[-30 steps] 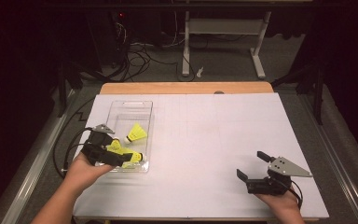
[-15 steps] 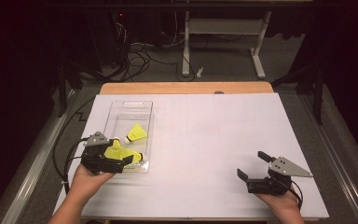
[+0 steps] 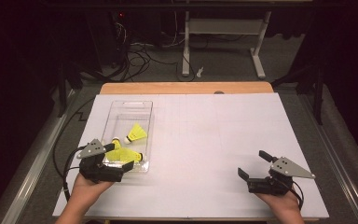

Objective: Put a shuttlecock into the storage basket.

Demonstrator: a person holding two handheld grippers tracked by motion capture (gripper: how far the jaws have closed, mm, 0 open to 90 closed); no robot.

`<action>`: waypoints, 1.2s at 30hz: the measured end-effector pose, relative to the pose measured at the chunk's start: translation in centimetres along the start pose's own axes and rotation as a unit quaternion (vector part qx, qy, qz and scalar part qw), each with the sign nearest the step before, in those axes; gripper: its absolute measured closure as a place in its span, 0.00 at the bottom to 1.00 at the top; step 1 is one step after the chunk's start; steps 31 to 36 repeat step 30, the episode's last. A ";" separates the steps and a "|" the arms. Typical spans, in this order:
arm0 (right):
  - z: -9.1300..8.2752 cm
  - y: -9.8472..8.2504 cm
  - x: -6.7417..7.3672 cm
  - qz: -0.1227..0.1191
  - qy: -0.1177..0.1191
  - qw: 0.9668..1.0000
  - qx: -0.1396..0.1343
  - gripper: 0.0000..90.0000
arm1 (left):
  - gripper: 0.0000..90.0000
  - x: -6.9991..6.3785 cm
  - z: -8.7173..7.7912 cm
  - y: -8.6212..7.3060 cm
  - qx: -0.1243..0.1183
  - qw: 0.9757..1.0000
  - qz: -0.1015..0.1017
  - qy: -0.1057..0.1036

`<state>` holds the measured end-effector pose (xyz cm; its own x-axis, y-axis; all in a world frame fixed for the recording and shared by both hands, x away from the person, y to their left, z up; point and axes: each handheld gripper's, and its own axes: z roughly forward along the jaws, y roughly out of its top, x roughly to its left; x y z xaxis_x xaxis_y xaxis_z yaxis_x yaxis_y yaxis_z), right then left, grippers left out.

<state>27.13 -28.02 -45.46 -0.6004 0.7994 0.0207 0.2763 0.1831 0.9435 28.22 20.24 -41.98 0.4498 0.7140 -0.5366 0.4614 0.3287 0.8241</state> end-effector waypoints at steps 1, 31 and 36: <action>0.0 0.0 0.0 0.000 0.000 1.000 -0.002 0.00 | 0.00 0.7 -0.8 0.1 0.042 0.997 0.057 -0.005; -1.2 0.3 -0.2 0.011 -0.005 0.999 -0.034 0.00 | 0.00 3.3 -3.2 0.1 0.088 0.983 0.158 -0.017; -1.2 0.3 -0.2 0.011 -0.005 0.999 -0.034 0.00 | 0.00 3.3 -3.2 0.1 0.088 0.983 0.158 -0.017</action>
